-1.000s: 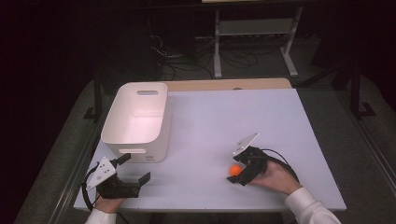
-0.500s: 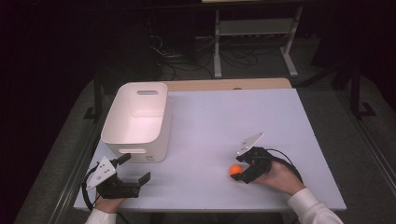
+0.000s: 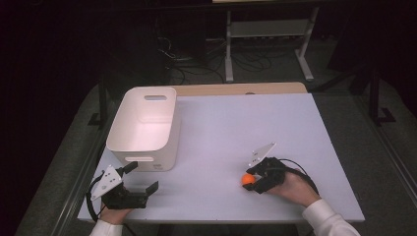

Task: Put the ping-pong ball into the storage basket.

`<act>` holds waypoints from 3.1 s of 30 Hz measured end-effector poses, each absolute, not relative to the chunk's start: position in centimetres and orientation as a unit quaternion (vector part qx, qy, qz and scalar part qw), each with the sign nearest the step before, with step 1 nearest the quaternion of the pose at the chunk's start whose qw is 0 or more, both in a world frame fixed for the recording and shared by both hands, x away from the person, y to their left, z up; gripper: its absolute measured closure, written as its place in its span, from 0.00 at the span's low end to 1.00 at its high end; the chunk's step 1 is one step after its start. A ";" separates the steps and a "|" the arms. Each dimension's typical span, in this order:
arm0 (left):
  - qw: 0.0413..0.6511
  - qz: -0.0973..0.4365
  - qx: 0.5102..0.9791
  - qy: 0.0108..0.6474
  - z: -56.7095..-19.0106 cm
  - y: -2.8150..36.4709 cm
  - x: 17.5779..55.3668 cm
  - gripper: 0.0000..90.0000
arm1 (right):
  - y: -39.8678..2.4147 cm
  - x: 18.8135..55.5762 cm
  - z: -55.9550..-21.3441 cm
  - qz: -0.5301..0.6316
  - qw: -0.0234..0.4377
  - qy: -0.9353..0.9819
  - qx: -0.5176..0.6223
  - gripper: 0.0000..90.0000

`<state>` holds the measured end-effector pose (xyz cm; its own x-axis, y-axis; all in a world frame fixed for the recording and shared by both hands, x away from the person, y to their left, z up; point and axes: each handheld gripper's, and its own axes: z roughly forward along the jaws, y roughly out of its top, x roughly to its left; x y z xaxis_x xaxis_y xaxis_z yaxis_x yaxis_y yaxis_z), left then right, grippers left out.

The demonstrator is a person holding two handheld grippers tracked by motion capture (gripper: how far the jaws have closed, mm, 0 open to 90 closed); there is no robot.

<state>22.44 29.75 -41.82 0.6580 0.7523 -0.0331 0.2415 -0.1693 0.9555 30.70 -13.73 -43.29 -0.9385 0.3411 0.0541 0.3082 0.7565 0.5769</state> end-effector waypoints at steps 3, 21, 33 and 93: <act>0.547 0.233 0.728 0.342 -41.8 29.7 22.4 0.00 | -13.7 30.7 -43.3 0.302 0.028 0.938 0.168 0.50; 0.547 0.234 0.728 0.341 -41.8 29.7 22.4 0.00 | -13.4 31.1 -42.0 0.308 0.010 0.939 0.155 0.54; 0.548 0.233 0.727 0.342 -41.8 29.8 22.4 0.00 | -13.3 31.8 -40.4 0.313 0.008 0.939 0.145 0.54; 0.550 0.230 0.724 0.346 -41.9 29.6 22.6 0.00 | -10.7 33.9 -34.2 0.316 0.008 0.943 0.104 0.54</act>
